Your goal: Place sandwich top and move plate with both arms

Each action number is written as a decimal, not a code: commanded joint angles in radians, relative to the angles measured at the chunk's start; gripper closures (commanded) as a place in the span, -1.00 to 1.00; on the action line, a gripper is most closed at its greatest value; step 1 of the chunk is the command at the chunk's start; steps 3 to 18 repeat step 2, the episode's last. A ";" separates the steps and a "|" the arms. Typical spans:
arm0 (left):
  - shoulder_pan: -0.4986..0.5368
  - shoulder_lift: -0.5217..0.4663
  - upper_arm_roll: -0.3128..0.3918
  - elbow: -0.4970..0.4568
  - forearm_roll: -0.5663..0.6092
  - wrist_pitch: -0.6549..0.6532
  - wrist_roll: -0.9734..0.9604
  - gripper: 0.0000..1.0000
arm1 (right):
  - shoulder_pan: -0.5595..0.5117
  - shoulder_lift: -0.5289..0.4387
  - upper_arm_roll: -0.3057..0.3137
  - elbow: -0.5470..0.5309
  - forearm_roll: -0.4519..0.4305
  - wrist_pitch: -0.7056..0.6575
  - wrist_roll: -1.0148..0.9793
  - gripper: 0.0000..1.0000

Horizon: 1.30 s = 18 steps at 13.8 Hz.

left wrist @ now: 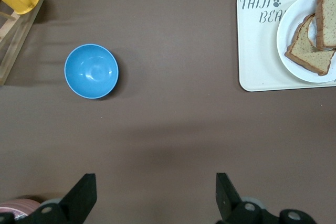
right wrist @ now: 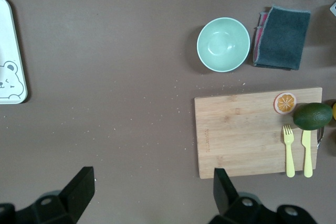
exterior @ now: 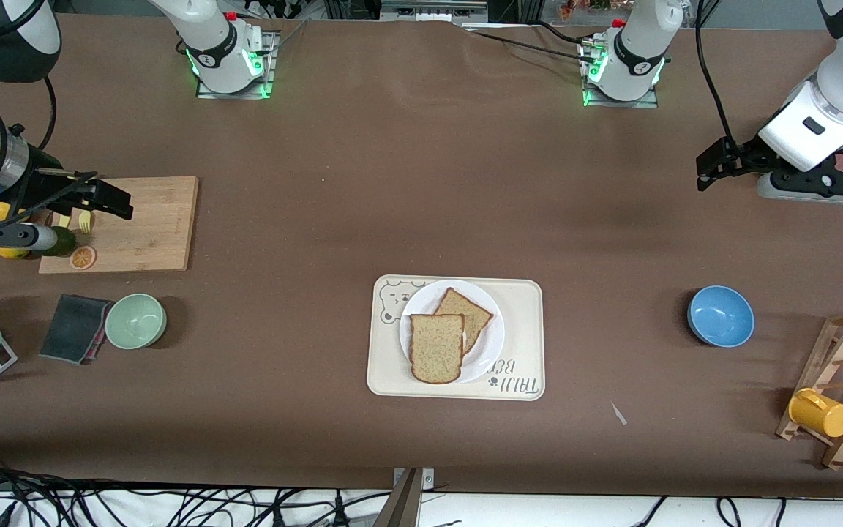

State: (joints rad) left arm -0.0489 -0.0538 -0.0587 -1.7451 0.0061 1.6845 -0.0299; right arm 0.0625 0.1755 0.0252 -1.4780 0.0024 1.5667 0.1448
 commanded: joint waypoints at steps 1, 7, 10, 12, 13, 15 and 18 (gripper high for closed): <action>-0.005 0.015 0.002 0.033 -0.025 -0.023 -0.005 -1.00 | -0.004 -0.004 0.002 -0.002 0.001 0.006 -0.014 -1.00; -0.005 0.015 0.002 0.033 -0.025 -0.023 -0.005 -1.00 | -0.003 -0.005 0.002 -0.002 -0.002 0.004 -0.007 -1.00; -0.005 0.015 0.002 0.033 -0.025 -0.023 -0.005 -1.00 | -0.003 -0.005 0.002 -0.002 -0.002 0.004 -0.007 -1.00; -0.005 0.015 0.002 0.033 -0.025 -0.023 -0.005 -1.00 | -0.003 -0.005 0.002 -0.002 -0.002 0.004 -0.007 -1.00; -0.005 0.015 0.002 0.033 -0.025 -0.023 -0.005 -1.00 | -0.003 -0.005 0.002 -0.002 -0.002 0.004 -0.007 -1.00; -0.005 0.015 0.002 0.033 -0.025 -0.023 -0.005 -1.00 | -0.003 -0.005 0.002 -0.002 -0.002 0.004 -0.007 -1.00; -0.005 0.015 0.002 0.033 -0.025 -0.023 -0.005 -1.00 | -0.003 -0.005 0.002 -0.002 -0.002 0.004 -0.007 -1.00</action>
